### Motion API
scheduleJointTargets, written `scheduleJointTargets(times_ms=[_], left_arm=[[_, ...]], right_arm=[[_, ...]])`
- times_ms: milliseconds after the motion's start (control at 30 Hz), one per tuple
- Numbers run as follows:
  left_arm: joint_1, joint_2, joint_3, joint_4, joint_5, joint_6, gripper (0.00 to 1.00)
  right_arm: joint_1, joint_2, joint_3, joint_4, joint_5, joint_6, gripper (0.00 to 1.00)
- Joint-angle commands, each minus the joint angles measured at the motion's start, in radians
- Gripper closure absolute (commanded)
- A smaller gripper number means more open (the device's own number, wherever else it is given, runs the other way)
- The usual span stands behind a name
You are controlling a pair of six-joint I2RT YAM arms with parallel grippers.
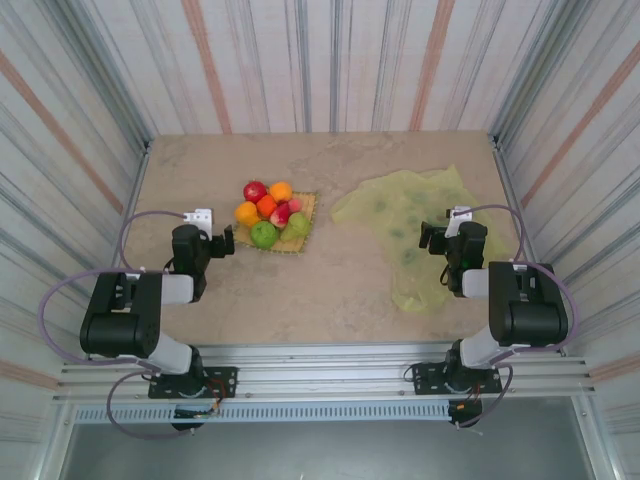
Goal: Place the fruits into the plastic bag
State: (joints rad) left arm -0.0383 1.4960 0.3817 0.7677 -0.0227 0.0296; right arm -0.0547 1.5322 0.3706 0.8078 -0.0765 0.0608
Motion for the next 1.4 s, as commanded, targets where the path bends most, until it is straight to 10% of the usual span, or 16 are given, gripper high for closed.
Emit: scheduleJointTargets(times_ms=[0,933,1167,1367], left_arm=[[0.011,0.012,0.020,0.034,-0.014,0.020,0.01],[0.012,0.008,0.017,0.043,-0.017,0.016,0.01],[0.024,-0.257,0.013,-0.169,-0.209,-0.088,0.01],[0.084,-0.563,0.049,-0.484,-0.283,-0.455,0.01]], right_arm=[[-0.007,0.012,0.025,0.021,-0.006,0.021,0.01],[-0.008,0.010,0.024,0.021,-0.008,0.021,0.01],[0.026,-0.180,0.096,-0.239,0.152,0.038,0.01],[-0.018,-0.440,0.182,-0.453,0.213,0.265,0.01]])
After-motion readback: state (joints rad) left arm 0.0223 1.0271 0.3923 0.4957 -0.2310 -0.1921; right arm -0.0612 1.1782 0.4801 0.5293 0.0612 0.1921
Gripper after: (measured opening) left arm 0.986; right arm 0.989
